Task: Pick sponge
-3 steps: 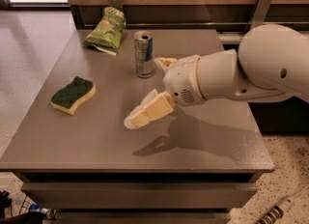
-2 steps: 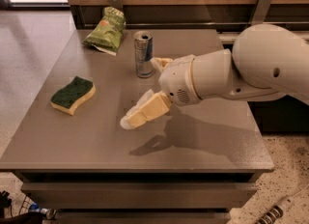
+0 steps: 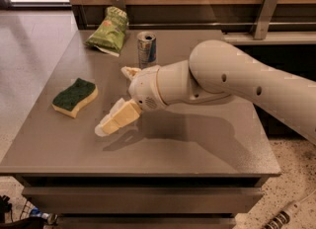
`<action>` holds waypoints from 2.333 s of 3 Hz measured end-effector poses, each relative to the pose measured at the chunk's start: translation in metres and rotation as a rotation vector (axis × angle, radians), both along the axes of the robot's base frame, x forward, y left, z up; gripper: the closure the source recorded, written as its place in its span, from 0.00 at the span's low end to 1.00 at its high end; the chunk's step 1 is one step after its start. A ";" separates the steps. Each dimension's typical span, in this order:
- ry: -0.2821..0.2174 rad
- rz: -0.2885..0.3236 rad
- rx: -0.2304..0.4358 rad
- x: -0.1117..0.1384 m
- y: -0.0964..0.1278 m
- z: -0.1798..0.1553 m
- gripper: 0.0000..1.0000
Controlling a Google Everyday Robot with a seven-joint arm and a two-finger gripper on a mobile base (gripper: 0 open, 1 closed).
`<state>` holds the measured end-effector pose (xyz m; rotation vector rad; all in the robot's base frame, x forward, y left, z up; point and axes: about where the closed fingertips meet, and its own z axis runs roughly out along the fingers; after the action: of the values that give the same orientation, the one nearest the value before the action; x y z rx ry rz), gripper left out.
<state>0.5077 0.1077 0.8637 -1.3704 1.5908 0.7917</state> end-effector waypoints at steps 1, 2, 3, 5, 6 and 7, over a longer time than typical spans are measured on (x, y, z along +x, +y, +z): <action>0.005 0.034 0.050 0.007 0.030 -0.018 0.00; -0.012 0.044 0.109 0.024 0.060 -0.028 0.00; -0.026 0.036 0.133 0.038 0.068 -0.026 0.00; -0.006 0.001 0.176 0.050 0.105 -0.047 0.02; 0.004 -0.007 0.184 0.048 0.114 -0.054 0.33; 0.004 -0.007 0.184 0.048 0.114 -0.050 0.54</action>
Offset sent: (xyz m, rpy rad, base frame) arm 0.0346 0.0792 -0.0394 0.1553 -0.0204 0.0492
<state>0.5561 0.2214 0.8136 -1.2316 1.4860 0.9137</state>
